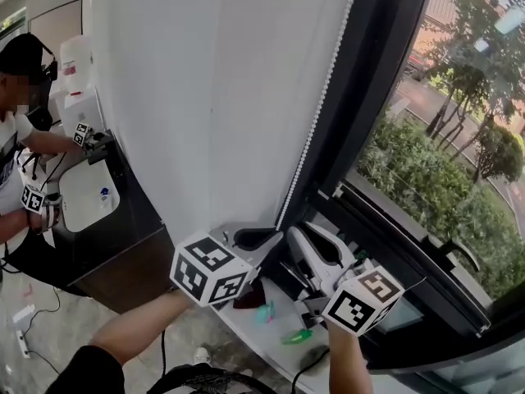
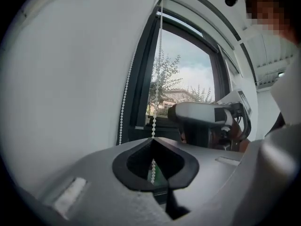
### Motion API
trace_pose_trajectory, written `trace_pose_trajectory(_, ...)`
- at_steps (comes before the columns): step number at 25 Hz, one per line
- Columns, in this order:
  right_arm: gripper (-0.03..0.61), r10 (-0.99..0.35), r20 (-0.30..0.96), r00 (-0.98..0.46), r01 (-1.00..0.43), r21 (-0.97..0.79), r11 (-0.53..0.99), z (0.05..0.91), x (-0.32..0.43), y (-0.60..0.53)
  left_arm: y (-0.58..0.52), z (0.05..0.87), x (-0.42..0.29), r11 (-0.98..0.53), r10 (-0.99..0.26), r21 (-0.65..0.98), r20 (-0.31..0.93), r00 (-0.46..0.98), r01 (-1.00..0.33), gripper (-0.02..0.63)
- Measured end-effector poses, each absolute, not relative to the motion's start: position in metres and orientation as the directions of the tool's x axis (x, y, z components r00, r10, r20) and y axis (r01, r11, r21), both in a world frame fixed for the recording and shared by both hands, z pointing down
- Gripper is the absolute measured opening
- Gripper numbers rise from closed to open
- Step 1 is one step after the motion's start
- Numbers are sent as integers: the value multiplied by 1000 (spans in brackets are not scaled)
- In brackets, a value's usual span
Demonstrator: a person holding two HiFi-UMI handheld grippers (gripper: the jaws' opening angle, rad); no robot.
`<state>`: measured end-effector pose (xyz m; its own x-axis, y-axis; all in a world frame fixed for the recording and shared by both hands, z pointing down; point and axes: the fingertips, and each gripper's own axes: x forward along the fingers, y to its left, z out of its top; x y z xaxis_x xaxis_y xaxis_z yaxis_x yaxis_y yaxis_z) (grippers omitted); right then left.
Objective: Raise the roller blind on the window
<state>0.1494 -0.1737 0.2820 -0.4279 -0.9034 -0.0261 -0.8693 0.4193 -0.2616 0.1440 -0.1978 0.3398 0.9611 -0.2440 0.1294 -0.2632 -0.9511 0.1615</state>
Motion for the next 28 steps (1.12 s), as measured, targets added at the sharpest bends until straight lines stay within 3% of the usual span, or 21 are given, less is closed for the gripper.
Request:
trace_pose_trajectory(5,63,-943,15,-332,-934,-144,326,296,134,-176,-202,332,128,-935,-327,112,104,939,-338,8)
trace_pose_trajectory(13,55,-971,59,-230,-963,-159,218,336,125,-168,-191,335,88,-856,-507,81,65,859,-511,41)
trace_pose_trajectory(18,6,-977,78,-200,-972,-144,187,343,122,-167,-184,350,85,-838,-532,71,114,839,-541,40)
trace_pose_trajectory(20,5,-977,95,-190,-976,-123,177,346,118,-166,-182,355,86,-833,-538,65,138,831,-550,2)
trace_pose_trajectory(28,5,-981,109,-162,-984,-99,151,348,119,-164,-181,354,89,-826,-548,77,123,827,-559,2)
